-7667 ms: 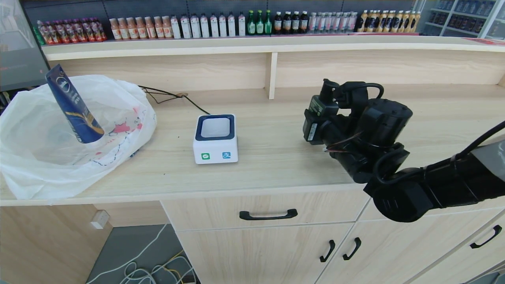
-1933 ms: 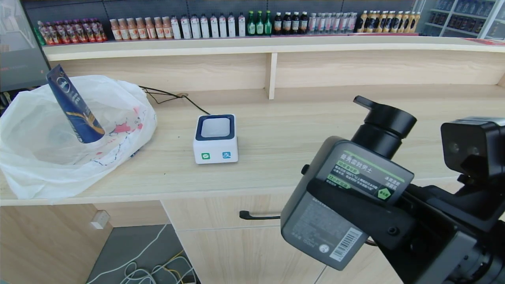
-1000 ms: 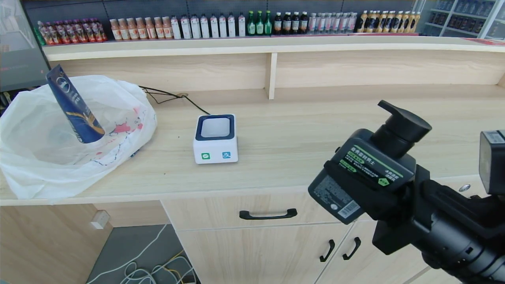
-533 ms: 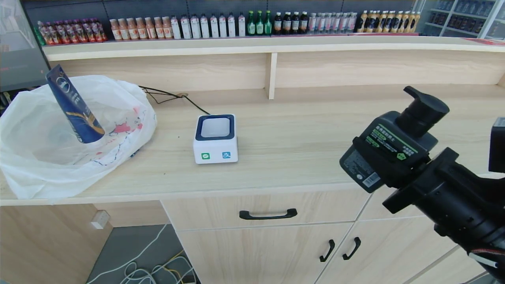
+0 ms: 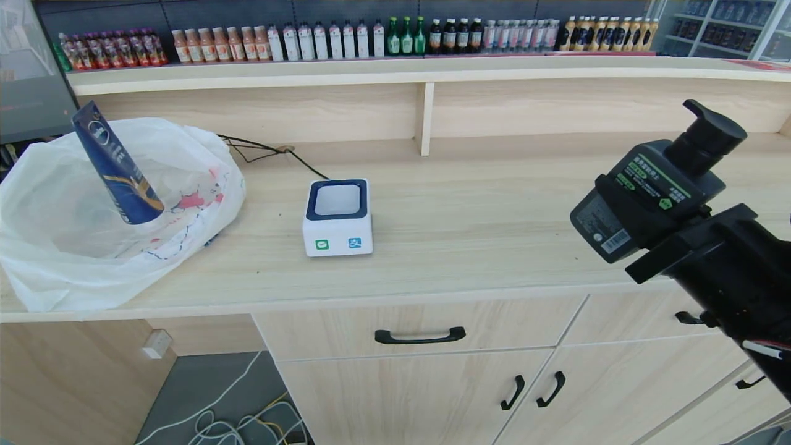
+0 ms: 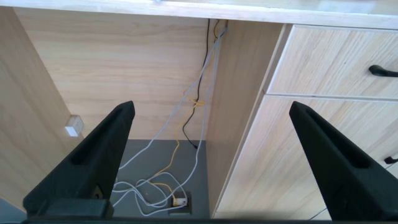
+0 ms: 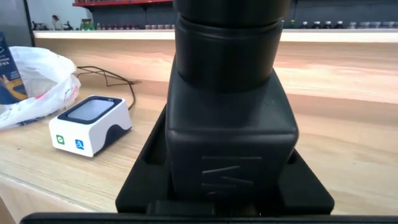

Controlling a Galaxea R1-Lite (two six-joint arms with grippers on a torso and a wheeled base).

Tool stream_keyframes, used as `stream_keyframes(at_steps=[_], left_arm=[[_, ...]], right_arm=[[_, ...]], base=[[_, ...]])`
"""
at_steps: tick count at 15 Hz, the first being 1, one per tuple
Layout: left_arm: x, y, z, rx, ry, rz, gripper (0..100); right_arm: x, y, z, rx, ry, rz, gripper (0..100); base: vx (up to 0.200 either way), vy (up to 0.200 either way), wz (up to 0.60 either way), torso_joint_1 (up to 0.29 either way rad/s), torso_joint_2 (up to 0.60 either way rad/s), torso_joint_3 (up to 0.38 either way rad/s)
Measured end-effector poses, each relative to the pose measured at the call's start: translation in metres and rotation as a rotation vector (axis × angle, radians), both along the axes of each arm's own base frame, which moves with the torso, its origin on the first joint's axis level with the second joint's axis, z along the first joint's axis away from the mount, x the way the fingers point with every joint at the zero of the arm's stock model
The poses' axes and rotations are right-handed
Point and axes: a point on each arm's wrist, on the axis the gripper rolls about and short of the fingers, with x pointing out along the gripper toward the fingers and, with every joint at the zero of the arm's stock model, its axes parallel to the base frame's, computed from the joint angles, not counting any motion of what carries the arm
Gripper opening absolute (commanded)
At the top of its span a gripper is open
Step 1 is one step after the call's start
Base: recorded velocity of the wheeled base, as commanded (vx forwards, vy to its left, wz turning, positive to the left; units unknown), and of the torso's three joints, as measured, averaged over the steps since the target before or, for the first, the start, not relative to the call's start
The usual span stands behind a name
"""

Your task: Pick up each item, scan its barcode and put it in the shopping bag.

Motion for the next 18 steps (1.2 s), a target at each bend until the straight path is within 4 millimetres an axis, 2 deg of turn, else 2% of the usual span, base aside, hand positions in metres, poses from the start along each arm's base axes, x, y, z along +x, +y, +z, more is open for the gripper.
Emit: stream_keyframes(at_steps=[7, 18], left_arm=[[0.0, 0.0, 0.0, -0.003, 0.0, 0.0, 100], [0.0, 0.0, 0.0, -0.004, 0.0, 0.001, 100]], right_arm=[[0.009, 0.0026, -0.002, 0.002, 0.013, -0.004, 0], [0.0067, 0.0014, -0.001, 0.01, 0.011, -0.002, 0]], base=[[0.0, 0.2, 0.0, 0.002, 0.0, 0.004], [0.0, 0.2, 0.0, 0.004, 0.0, 0.001]])
